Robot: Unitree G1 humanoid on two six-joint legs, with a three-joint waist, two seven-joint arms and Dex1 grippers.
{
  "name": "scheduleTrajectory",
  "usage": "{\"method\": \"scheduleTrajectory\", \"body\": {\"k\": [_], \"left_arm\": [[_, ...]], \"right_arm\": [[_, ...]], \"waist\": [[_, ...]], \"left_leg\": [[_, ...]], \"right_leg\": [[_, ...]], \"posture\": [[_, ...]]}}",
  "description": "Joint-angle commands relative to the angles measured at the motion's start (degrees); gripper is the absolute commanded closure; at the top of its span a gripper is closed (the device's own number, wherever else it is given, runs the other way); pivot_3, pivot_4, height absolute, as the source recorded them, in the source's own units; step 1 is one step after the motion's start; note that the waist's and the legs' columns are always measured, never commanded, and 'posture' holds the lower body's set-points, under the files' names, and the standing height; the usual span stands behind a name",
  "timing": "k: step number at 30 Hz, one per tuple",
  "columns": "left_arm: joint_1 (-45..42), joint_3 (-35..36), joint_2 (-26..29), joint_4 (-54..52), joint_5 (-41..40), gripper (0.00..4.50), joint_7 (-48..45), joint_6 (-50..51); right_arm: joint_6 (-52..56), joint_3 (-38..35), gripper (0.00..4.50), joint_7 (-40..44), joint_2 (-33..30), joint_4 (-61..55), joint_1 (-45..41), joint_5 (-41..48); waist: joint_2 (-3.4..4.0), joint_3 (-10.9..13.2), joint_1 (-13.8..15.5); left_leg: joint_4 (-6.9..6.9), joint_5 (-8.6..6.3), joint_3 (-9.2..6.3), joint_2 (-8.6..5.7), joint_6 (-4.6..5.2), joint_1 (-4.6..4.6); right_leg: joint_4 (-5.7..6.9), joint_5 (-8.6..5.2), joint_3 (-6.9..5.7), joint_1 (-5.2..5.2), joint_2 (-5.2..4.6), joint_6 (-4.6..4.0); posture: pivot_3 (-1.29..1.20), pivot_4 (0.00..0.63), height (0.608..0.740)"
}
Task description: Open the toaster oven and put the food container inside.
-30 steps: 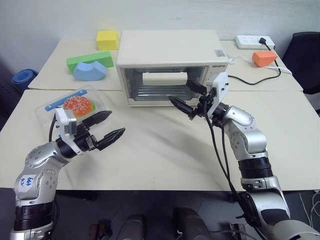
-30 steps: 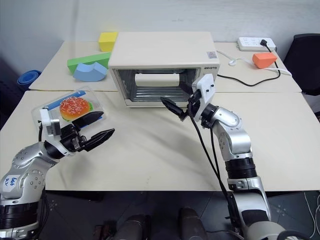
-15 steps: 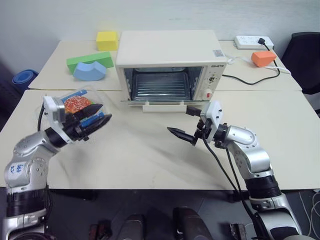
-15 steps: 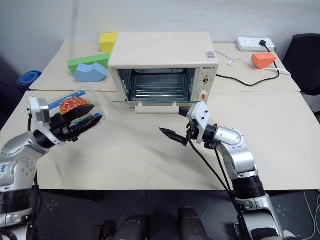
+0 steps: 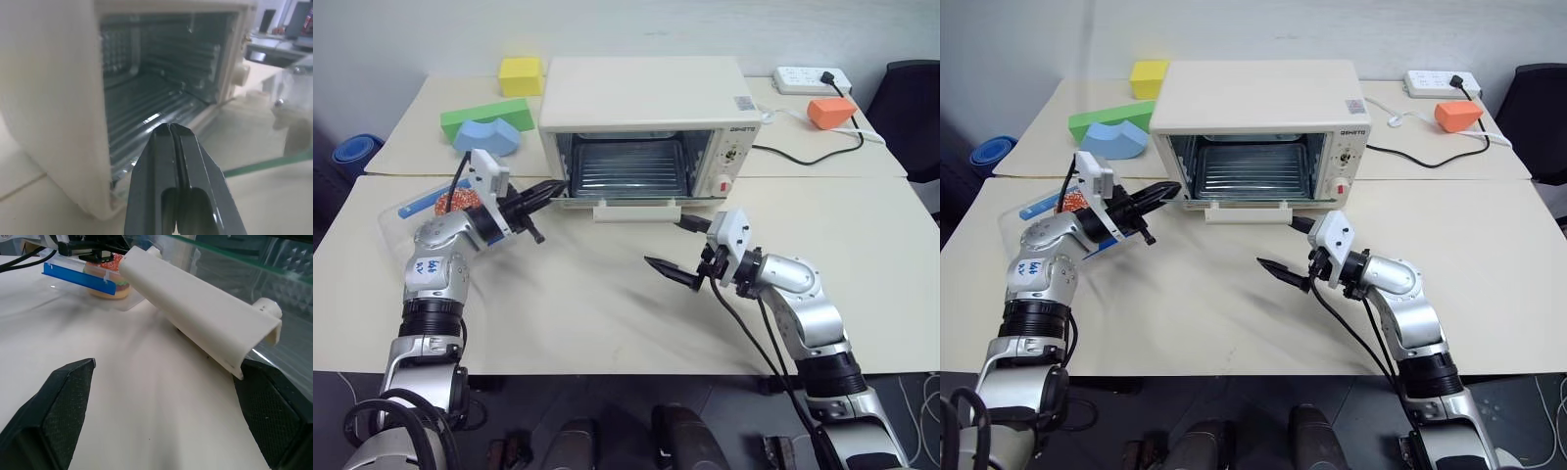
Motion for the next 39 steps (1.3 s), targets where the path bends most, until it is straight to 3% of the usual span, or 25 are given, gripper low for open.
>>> {"method": "scheduleTrajectory", "body": {"k": [1, 11, 19, 23, 27, 31, 34, 36, 39], "left_arm": [[0.55, -1.17, 0.35, -2.97, 0.28, 4.48, -3.89, -1.12], [8.59, -7.68, 0.55, -8.7, 7.3, 4.48, -3.55, -1.25], [11.7, -8.31, -1.09, -8.18, 10.63, 4.48, 0.74, -3.8], [15.5, -4.57, -2.64, -15.26, 4.38, 3.62, 1.52, 0.01], [21.26, 0.84, -1.44, -24.92, -1.42, 2.37, 2.2, 2.84], [29.64, 10.97, 0.76, -32.53, -6.21, 1.15, 6.01, 4.64], [40.42, 22.34, 1.15, -36.93, -8.91, 0.18, 9.5, 4.67], [48.63, 31.38, -0.08, -36.18, -10.02, 0.02, 11.45, 2.95], [54.28, 39.43, -1.65, -32.75, -12.22, 0.02, 14.67, 1.97]], "right_arm": [[-3.86, -3.02, 0.0, -0.23, -1.43, -3.1, 4.39, 0.89], [-11.72, -14.3, 0.0, 2.25, -6.7, -7.0, 21.19, 6.87], [-8.72, -20.4, 0.0, -1.53, -7.24, -8.19, 21.49, 11.18], [-5.9, -19.56, 0.0, 2.33, -7.89, -9.31, 18.8, 16.62], [-6.2, -17.45, 0.0, 3.82, -7.48, -9.33, 15.91, 16.65], [-6.56, -14.17, 0.0, 6.53, -6.88, -8.93, 13.62, 16.19], [-9.44, -11.83, 0.0, 8.61, -5.57, -7.98, 11.84, 15.22], [-11.08, -10.34, 0.0, 9.76, -4.5, -7.62, 10.69, 14.73], [-12.56, -9.09, 0.0, 10.91, -3.57, -6.88, 9.83, 14.37]], "waist": [[0.0, 0.0, 0.15], [-0.01, 0.01, 1.43], [-0.02, 0.01, 1.44], [-0.02, 0.01, 1.38], [-0.02, 0.01, 1.39], [-0.01, 0.01, 1.19], [-0.01, 0.01, 0.77], [-0.02, 0.01, 0.52], [-0.03, 0.01, 0.34]], "left_leg": [[0.02, 0.0, 0.0, -0.01, 0.0, 0.0], [0.25, -0.05, -0.02, -0.05, 0.09, 0.13], [0.29, -0.02, -0.06, 0.0, 0.29, 0.27], [0.29, -0.03, -0.04, -0.01, 0.3, 0.25], [0.27, 0.0, -0.11, 0.04, 0.23, 0.17], [0.22, -0.01, -0.09, 0.06, 0.24, 0.22], [0.12, -0.06, -0.08, 0.08, 0.31, 0.27], [0.06, -0.07, -0.08, 0.09, 0.32, 0.27], [0.05, -0.1, -0.12, 0.1, 0.34, 0.26]], "right_leg": [[-0.02, 0.0, 0.0, 0.01, -0.01, 0.0], [-0.15, 0.01, 0.04, 0.23, -0.03, 0.03], [0.04, 0.04, 0.04, 0.3, 0.0, 0.07], [0.01, 0.04, 0.05, 0.29, -0.02, 0.07], [-0.07, 0.04, 0.02, 0.27, 0.0, 0.07], [-0.12, 0.04, 0.05, 0.28, -0.01, 0.07], [-0.17, 0.03, 0.07, 0.29, -0.01, 0.06], [-0.21, 0.03, 0.07, 0.28, -0.02, 0.05], [-0.31, 0.02, 0.03, 0.32, -0.04, 0.04]], "posture": [[0.0, 0.15, 0.74], [0.0, 0.15, 0.74], [0.0, 0.15, 0.74], [0.0, 0.15, 0.74], [0.0, 0.15, 0.74], [0.0, 0.15, 0.74], [0.0, 0.15, 0.74], [0.0, 0.15, 0.74], [0.0, 0.15, 0.74]]}}
